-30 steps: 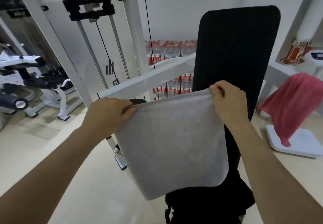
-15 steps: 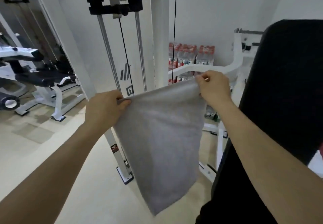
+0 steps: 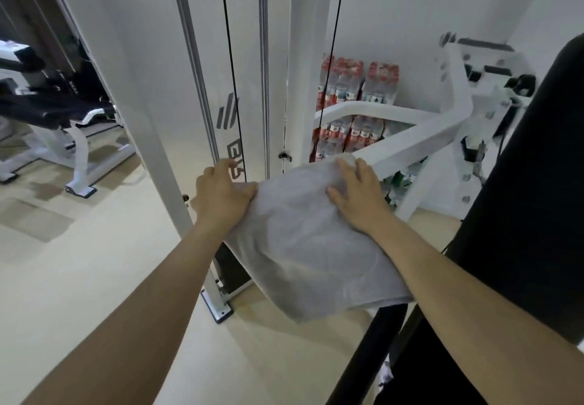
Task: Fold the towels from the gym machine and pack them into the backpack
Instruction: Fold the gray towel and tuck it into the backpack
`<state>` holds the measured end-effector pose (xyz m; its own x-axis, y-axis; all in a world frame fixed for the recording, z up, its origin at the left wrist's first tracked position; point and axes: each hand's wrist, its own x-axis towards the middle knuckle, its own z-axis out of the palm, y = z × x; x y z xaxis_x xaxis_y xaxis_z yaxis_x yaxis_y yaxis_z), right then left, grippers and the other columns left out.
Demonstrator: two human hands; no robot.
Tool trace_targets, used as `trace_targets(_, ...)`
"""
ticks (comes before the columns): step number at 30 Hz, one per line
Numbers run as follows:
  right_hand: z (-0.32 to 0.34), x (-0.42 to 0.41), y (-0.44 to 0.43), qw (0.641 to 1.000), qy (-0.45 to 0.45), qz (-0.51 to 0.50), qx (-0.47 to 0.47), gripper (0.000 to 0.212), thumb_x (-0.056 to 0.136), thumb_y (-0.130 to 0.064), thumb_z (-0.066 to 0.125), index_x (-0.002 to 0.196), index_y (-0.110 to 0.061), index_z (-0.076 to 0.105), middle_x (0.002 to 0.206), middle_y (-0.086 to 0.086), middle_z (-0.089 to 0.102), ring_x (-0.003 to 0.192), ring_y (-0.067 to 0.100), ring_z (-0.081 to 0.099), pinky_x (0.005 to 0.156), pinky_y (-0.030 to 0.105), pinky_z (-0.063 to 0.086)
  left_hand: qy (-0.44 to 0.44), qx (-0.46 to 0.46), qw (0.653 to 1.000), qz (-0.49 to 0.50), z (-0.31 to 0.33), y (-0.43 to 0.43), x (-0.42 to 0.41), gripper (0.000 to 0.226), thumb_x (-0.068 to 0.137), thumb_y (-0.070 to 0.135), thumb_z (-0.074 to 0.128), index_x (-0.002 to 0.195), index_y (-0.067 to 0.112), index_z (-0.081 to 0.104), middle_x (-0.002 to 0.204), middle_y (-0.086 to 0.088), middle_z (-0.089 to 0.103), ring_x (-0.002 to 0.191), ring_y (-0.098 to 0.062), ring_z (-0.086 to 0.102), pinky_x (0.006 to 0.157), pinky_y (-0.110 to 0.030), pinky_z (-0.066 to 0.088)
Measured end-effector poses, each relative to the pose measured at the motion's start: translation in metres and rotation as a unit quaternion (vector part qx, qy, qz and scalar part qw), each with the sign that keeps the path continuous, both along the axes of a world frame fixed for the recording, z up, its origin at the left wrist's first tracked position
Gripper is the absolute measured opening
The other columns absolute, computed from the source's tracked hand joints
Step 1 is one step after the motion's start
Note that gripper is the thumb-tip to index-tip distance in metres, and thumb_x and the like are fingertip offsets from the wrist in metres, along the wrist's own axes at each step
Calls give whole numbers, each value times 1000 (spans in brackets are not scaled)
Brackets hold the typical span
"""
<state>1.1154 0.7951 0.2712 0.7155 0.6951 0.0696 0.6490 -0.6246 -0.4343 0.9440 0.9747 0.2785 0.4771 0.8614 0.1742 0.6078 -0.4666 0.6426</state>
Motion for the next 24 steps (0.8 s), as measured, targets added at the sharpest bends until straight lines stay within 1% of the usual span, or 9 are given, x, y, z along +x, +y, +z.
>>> trace_targets(3,1,1,-2,999,51,-2,16,73,94,-49,48,152,-32,8,162,8,-5,145,37,18,115,47,20,-165,-184,966,71,-2,-12,-16,70,77,49,72,134,22,41,136,-9,47,122,-28,49,101,-44,44)
trace_targets(6,18,2,-17,979,173,-60,86,91,86,-58,56,153,-31,0,162,5,6,145,31,22,115,47,23,-270,-443,854,36,-25,-36,-58,74,78,59,67,137,24,41,134,-4,53,116,-26,55,95,-49,49)
trace_targets(8,31,-2,-43,941,295,-119,114,100,75,-70,60,152,-37,4,154,-3,31,134,29,42,108,48,38,-274,-562,779,-39,-53,-54,-84,63,77,64,63,126,25,56,123,-4,65,114,-25,60,98,-52,46)
trace_targets(10,36,-6,-78,901,411,-115,79,85,73,-74,59,145,-36,33,126,-11,60,108,23,62,86,42,51,-220,-585,773,-108,-80,-72,-93,72,63,64,77,121,26,61,122,1,67,120,-22,58,106,-51,38)
trace_targets(12,30,-12,-106,864,496,-73,42,61,74,-67,60,120,-27,61,105,-3,74,94,20,69,76,36,52,-176,-602,764,-151,-96,-89,-90,85,47,55,89,121,22,62,124,3,67,122,-20,56,107,-46,36)
trace_targets(15,8,-17,-129,830,551,-66,58,59,63,-53,73,103,-10,69,99,7,71,87,20,67,75,34,52,-176,-642,731,-151,-102,-105,-83,66,64,35,84,122,15,62,123,-5,67,114,-26,62,98,-45,45)
trace_targets(17,-2,-21,-135,795,586,-80,133,59,68,-42,79,112,-4,68,105,10,68,94,25,64,73,36,55,-209,-660,712,-119,-106,-112,-85,53,78,24,75,127,12,58,125,-10,65,108,-29,64,86,-45,53)
trace_targets(20,-5,-33,-136,780,558,-117,256,39,80,-29,72,111,-6,67,112,11,68,97,25,64,76,36,54,-252,-619,743,-38,-98,-127,-93,33,91,21,61,121,8,59,99,-7,68,74,-18,65,64,-35,56)
trace_targets(24,2,-55,-128,880,315,-230,270,23,86,-29,69,95,-10,62,103,12,67,91,28,64,79,43,52,-308,-471,823,69,-78,-139,-106,29,88,33,67,108,13,58,95,-15,62,57,-19,53,51,-35,52)
